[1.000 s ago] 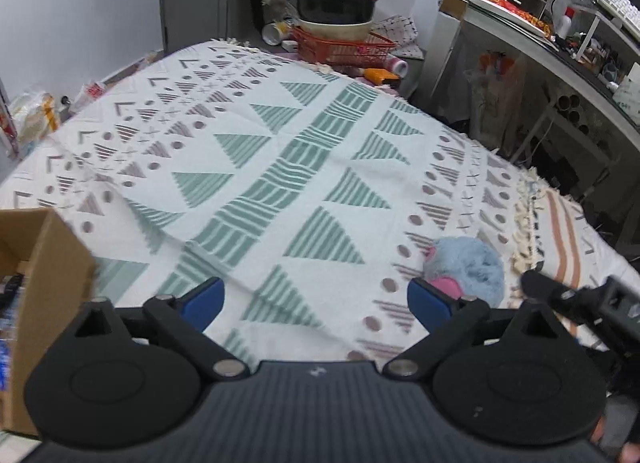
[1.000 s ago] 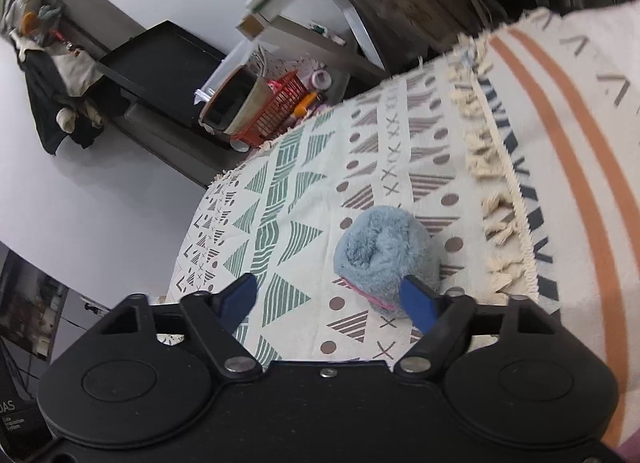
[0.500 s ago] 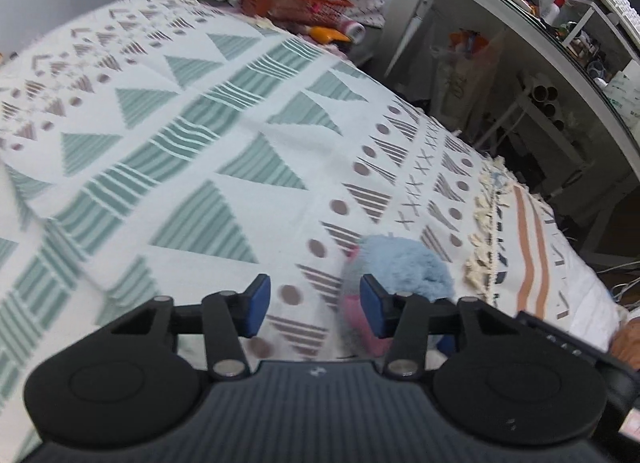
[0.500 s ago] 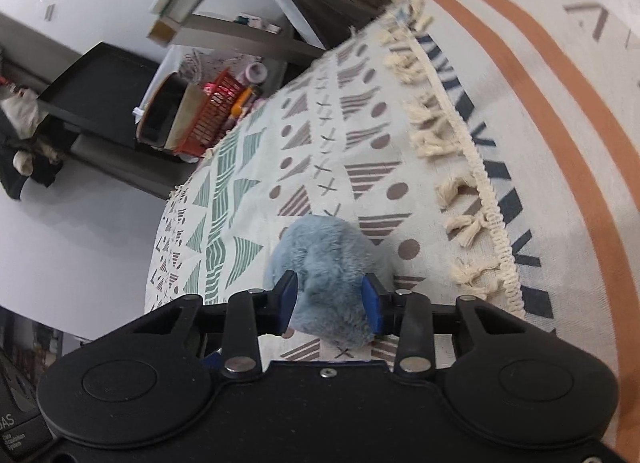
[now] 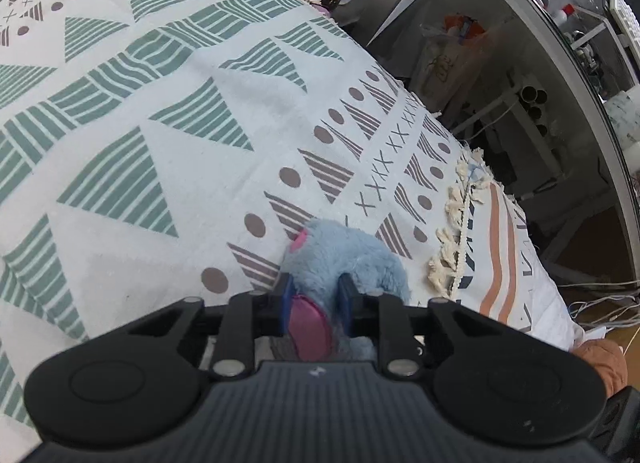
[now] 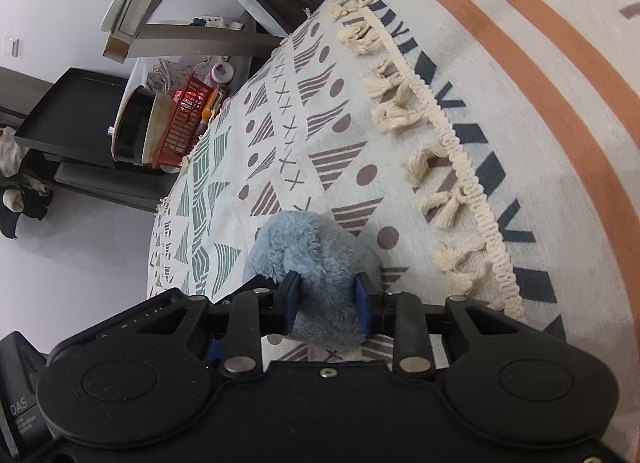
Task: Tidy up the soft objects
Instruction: 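Grasp the grey plush with pink ear using the right tool, then carry the grey plush with right tool into the box and release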
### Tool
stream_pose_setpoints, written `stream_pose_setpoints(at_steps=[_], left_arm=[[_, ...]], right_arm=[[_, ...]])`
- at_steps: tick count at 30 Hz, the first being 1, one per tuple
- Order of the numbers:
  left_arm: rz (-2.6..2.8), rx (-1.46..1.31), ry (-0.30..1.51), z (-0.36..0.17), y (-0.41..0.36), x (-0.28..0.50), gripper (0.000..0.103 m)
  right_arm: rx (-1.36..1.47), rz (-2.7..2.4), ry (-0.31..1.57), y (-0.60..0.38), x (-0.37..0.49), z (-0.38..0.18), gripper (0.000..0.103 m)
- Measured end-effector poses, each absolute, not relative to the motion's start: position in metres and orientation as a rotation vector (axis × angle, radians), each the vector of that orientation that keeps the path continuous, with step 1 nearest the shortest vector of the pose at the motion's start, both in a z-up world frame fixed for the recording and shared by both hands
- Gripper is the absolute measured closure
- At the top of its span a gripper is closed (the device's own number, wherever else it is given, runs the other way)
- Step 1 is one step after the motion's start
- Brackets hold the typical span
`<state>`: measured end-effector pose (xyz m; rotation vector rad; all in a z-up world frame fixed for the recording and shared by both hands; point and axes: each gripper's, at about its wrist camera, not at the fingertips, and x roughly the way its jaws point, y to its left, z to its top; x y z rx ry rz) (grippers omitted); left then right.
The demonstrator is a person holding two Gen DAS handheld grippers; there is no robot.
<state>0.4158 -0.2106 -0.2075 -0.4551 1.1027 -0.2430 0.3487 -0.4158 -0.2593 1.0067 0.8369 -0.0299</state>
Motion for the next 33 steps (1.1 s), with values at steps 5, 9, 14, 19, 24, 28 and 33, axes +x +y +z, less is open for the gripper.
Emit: stream_pose_setpoints(at_steps=[5,9,14,19,24,28,33], left_arm=[[-0.234,-0.438,1.100,-0.193,-0.205,0.409,0.087],[-0.231,-0.437,1.078,-0.179,-0.194,0.397,0.087],[-0.220,-0.436,1.057,-0.159,-0.179,0.378,0.087],[-0.204,-0.447,1.023,-0.137,-0.157,0.356,0.087],[-0.187,-0.470,0.980,-0.115,-0.135,0.335,0.087],[-0.176,-0.483,0.957,-0.100,-0.120,0.321,0.087],[-0.168,-0.492,0.931,-0.087,-0.101,0.304,0.087]], right_arm=[[0.923,0.003,0.818,-0.405,0.345,-0.245,0.080],[0.922,0.039,0.810,-0.398,0.337,-0.235,0.080],[0.900,0.058,0.800,-0.383,0.320,-0.216,0.080],[0.842,0.088,0.787,-0.359,0.304,-0.188,0.080],[0.812,0.120,0.765,-0.339,0.292,-0.164,0.080],[0.796,0.136,0.755,-0.324,0.282,-0.149,0.080],[0.761,0.155,0.744,-0.306,0.269,-0.133,0.080]])
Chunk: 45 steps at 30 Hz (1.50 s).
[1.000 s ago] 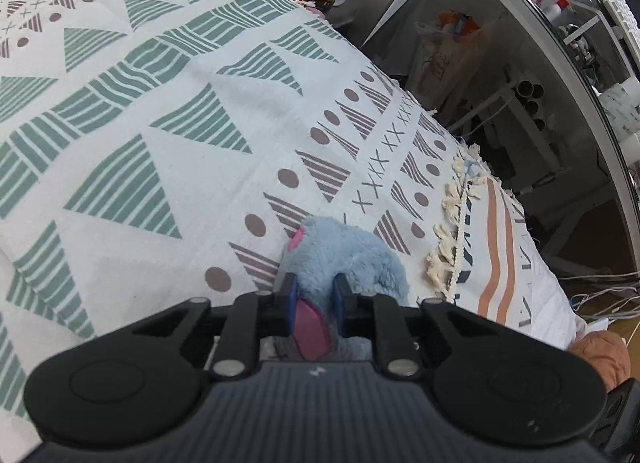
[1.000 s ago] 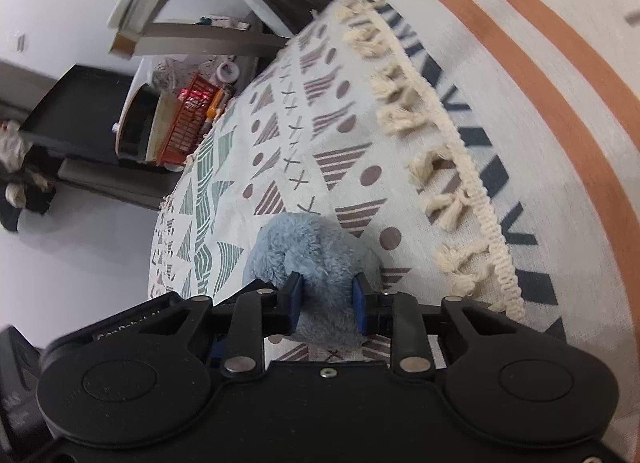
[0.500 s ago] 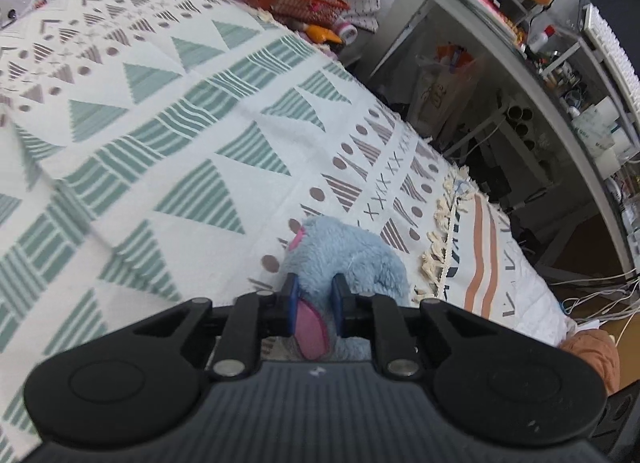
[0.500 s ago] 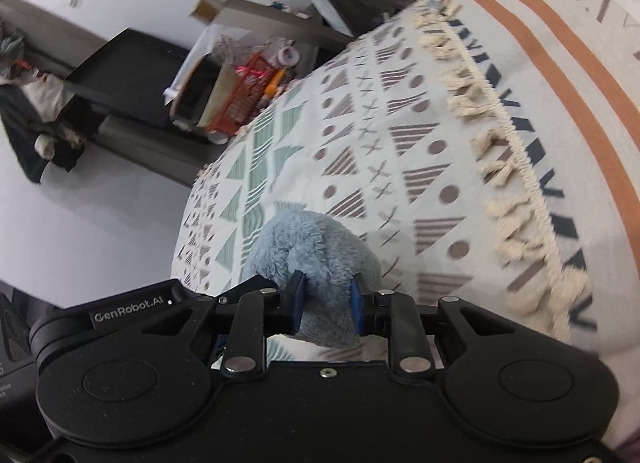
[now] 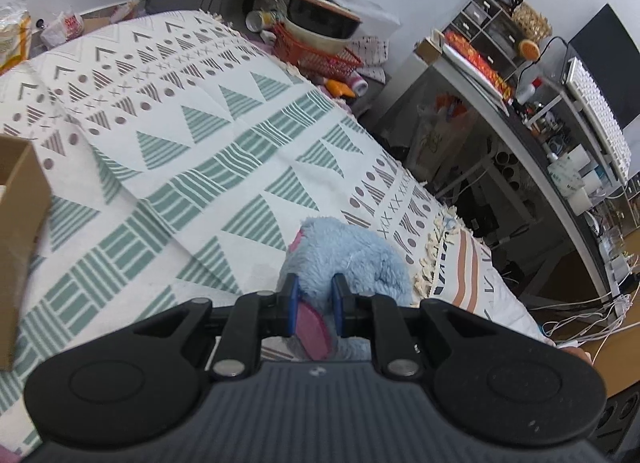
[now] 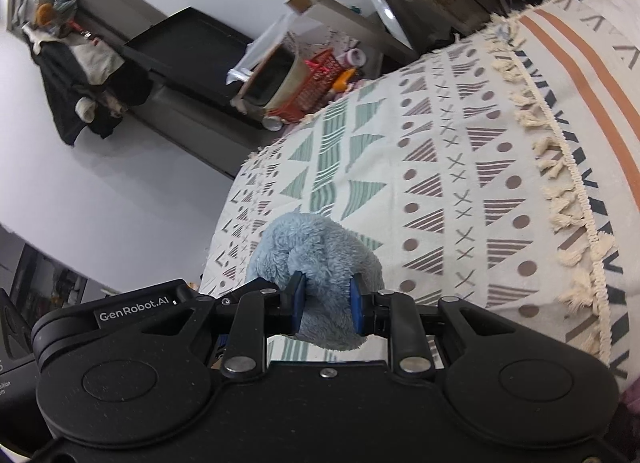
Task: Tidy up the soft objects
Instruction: 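Carry the grey plush with right tool into the box and release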
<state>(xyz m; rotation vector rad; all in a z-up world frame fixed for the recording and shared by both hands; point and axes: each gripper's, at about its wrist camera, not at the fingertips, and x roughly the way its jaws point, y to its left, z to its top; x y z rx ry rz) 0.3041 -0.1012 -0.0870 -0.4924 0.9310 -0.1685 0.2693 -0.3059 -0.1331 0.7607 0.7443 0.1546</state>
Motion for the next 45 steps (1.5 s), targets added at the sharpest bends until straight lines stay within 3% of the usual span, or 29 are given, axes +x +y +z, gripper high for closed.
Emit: stream_pose_setpoints(at_steps=[20,45], left_arm=[[-0.087,-0.558,0.874,-0.064,-0.013,0.265,0.087],[0.003,-0.683,0.825,-0.075,0.112,0.249,0.087]], right_arm=[[0.656,0.244,0.759,-0.220,0.252,-0.101,0.080],[0.546,0.350,0.816,-0.105,0.263,-0.095,0.080]])
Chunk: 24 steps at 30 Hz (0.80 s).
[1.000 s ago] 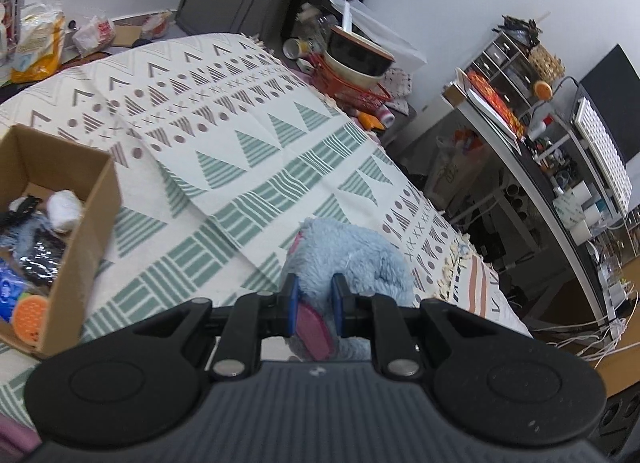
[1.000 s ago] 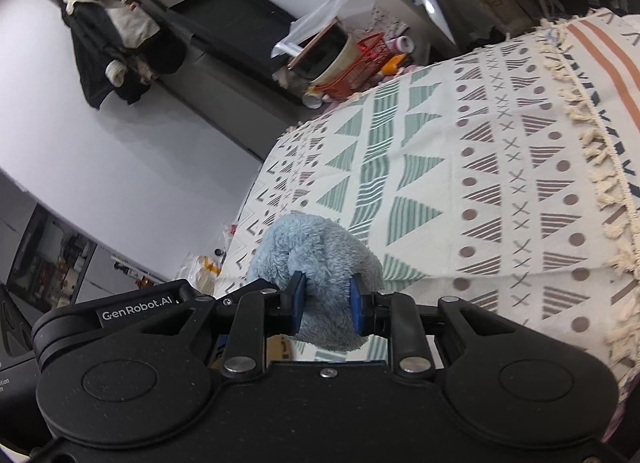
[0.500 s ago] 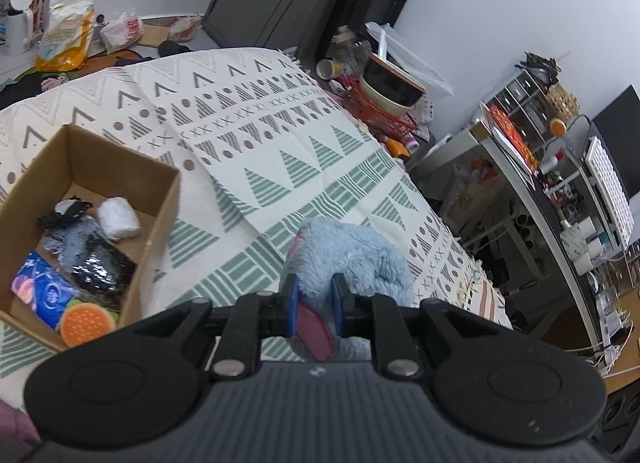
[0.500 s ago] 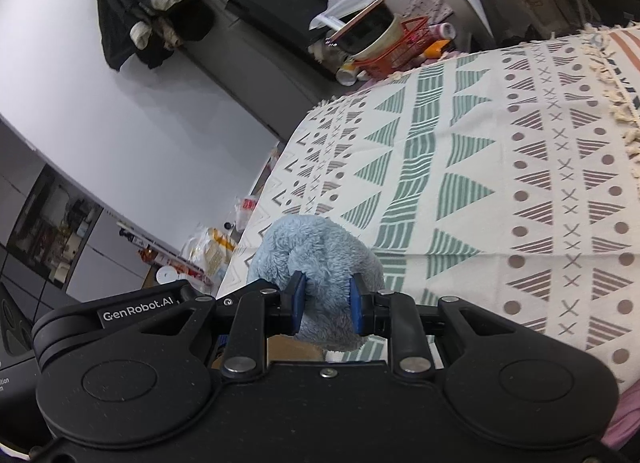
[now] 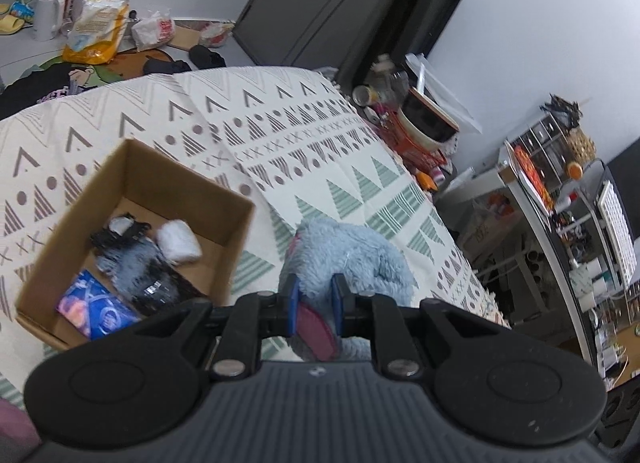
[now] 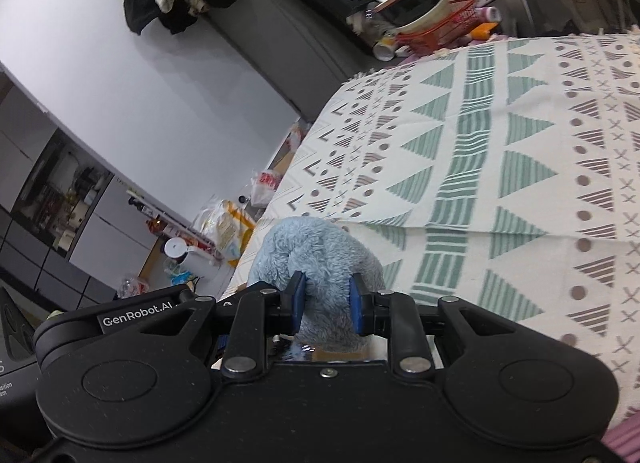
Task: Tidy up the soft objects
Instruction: 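Carry the grey plush with right tool into the box and release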
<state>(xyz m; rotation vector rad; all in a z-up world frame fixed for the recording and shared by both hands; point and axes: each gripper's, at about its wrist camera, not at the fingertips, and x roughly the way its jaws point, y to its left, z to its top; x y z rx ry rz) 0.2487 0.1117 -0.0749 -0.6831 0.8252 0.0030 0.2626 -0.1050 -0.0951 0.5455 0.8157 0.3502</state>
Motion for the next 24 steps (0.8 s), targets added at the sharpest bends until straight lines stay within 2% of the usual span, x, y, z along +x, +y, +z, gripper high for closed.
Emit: stream_pose_setpoints(at_steps=[24], left_arm=[[0.142,-0.791,0.860,-0.122,0.221,0.271,0.088]], right_arm=[[0.473,0.426,0.956,0.001,0.308,-0.127,0.080]])
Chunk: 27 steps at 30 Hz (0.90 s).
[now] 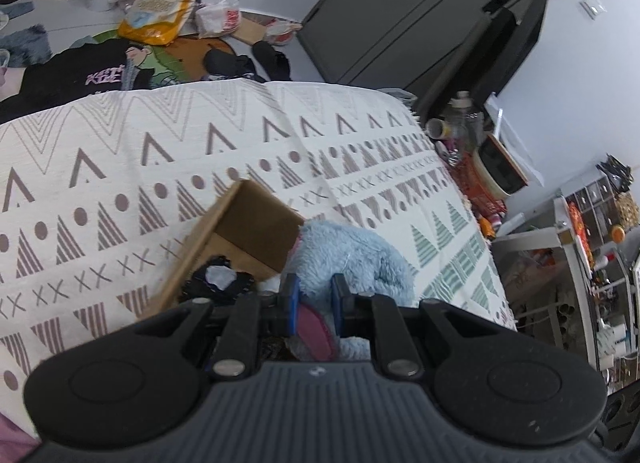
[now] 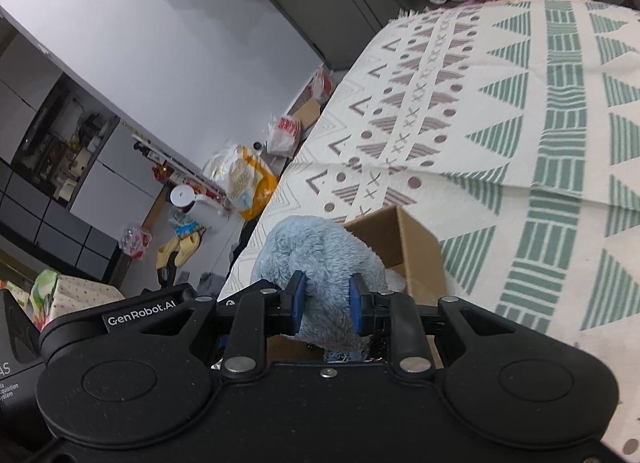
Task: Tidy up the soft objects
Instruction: 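Carry the grey plush with right tool into the box and release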
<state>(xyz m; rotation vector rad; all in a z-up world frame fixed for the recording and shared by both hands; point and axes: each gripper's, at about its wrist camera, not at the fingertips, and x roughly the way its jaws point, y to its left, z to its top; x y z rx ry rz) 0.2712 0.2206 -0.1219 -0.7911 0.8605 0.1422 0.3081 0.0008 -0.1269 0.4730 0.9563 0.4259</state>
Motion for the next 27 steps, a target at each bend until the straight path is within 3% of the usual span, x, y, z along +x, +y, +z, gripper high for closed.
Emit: stream_pose_setpoints(at_steps=[16,18,21,25,27], left_arm=[[0.194,-0.758,0.927,-0.142,0.240,0.290,0.083],[0.198,-0.759,0.951,-0.144,0.241,0.293,0.082],[0.189,-0.735,0.961,-0.141,0.240,0.296,0.075],[0.192,-0.647,0.960,-0.130,0.229,0.296,0.050],[0.177,-0.612,0.954,-0.123,0.224,0.294,0.044]], right_arm=[[0.456,0.367,1.016,0.016,0.323,-0.146,0.075],[0.449,0.352,1.009,0.012,0.322,-0.142,0.069],[0.443,0.331,0.980,0.004,0.318,-0.135,0.057],[0.442,0.303,0.966,-0.008,0.312,-0.130,0.057],[0.444,0.288,0.952,-0.016,0.307,-0.127,0.051]])
